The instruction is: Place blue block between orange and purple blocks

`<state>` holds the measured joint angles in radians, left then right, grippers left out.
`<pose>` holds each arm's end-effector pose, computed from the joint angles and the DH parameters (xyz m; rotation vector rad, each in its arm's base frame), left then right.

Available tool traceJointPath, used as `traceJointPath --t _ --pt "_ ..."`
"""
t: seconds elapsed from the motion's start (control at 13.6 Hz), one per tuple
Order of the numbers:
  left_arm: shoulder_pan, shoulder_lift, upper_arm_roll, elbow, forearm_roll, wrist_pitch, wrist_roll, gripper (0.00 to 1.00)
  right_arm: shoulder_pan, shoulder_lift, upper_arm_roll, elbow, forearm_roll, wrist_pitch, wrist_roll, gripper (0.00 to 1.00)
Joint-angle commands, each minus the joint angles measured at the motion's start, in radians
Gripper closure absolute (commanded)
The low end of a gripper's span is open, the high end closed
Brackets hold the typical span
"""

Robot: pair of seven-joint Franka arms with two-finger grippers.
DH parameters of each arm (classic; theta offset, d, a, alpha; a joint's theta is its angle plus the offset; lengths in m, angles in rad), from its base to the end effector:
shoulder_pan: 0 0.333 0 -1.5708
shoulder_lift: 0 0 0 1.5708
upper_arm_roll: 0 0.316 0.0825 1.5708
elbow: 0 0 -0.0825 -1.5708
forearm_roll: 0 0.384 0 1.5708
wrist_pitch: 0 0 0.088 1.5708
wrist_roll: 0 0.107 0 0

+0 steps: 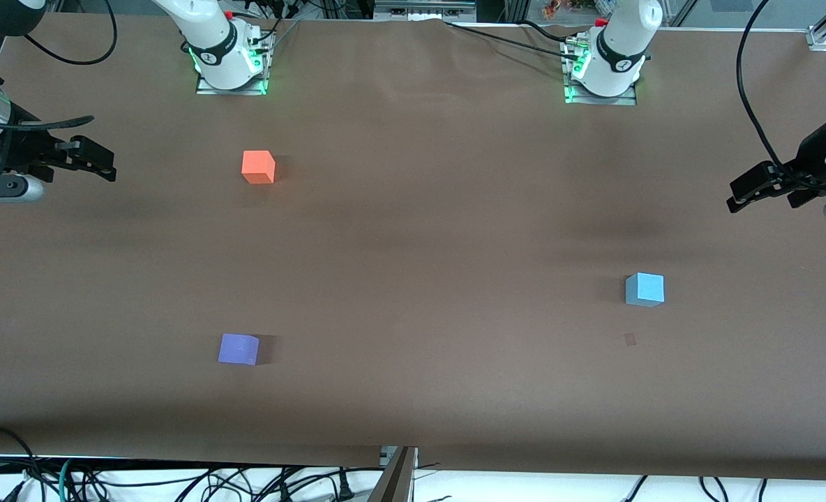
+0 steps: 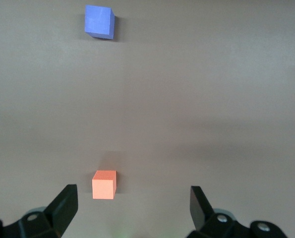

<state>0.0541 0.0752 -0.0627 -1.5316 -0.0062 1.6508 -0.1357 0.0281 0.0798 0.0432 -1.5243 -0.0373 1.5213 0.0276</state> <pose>0.5853 -0.0043 0.6076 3.1204 0.1996 0.0676 0.5717 0.0357 0.5973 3.1004 0.0673 -0.1256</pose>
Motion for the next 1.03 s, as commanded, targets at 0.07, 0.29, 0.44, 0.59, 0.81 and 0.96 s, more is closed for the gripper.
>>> traceJointPath --t 0.07,0.29,0.44,0.59,0.81,0.96 --pt "0.000 0.009 0.001 0.028 -0.006 -0.019 0.010 0.00 -0.004 -0.003 0.000 0.001 0.019 0.005 0.002 0.00" --pt "0.001 0.011 0.001 0.024 -0.004 -0.022 0.010 0.00 -0.004 -0.003 0.000 0.001 0.017 0.003 0.002 0.00" --pt "0.007 0.011 0.001 0.019 -0.004 -0.025 0.010 0.00 -0.004 -0.003 0.000 0.001 0.017 0.003 0.000 0.00" --pt "0.007 0.012 0.001 0.021 -0.005 -0.023 0.010 0.00 -0.004 -0.003 0.000 0.001 0.017 0.005 0.002 0.00" --pt "0.001 0.009 0.001 0.022 -0.006 -0.025 -0.001 0.00 -0.004 -0.003 0.000 0.001 0.017 0.005 0.002 0.00" --pt "0.001 0.011 0.001 0.021 -0.006 -0.025 0.001 0.00 -0.004 -0.003 0.001 0.001 0.019 0.005 0.002 0.00"
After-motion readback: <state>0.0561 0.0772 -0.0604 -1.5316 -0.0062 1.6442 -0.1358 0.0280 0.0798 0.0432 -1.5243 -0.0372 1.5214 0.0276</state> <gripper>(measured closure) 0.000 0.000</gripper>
